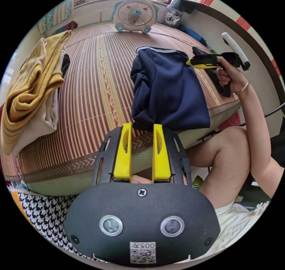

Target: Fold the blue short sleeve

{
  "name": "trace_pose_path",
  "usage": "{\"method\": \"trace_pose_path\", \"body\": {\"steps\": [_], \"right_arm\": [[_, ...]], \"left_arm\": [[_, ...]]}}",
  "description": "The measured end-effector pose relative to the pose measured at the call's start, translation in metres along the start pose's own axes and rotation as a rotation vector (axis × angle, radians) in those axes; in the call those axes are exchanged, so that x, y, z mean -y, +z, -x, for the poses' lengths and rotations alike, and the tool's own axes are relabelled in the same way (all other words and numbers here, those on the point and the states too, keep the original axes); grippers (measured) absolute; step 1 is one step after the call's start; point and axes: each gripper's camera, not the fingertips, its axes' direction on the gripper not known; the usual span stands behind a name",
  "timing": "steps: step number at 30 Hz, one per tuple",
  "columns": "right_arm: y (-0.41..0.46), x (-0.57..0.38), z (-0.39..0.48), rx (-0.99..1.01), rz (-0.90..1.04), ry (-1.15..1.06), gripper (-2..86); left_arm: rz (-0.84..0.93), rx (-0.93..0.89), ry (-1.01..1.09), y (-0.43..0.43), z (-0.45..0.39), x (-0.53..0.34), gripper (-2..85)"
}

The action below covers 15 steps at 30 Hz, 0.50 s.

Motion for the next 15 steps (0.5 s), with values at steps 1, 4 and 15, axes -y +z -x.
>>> {"method": "trace_pose_path", "body": {"steps": [1, 4, 15], "right_arm": [[-0.001, -0.003, 0.0, 0.008, -0.005, 0.001, 9.3], [-0.002, -0.01, 0.0, 0.019, -0.017, -0.002, 9.3], [-0.011, -0.04, -0.015, 0.09, -0.034, 0.062, 13.5]], "left_arm": [[0.006, 0.0, -0.006, 0.001, 0.001, 0.001, 11.2], [0.016, 0.0, -0.006, 0.002, 0.001, 0.002, 11.1], [0.04, -0.011, -0.025, 0.002, 0.005, -0.005, 9.9]]}}
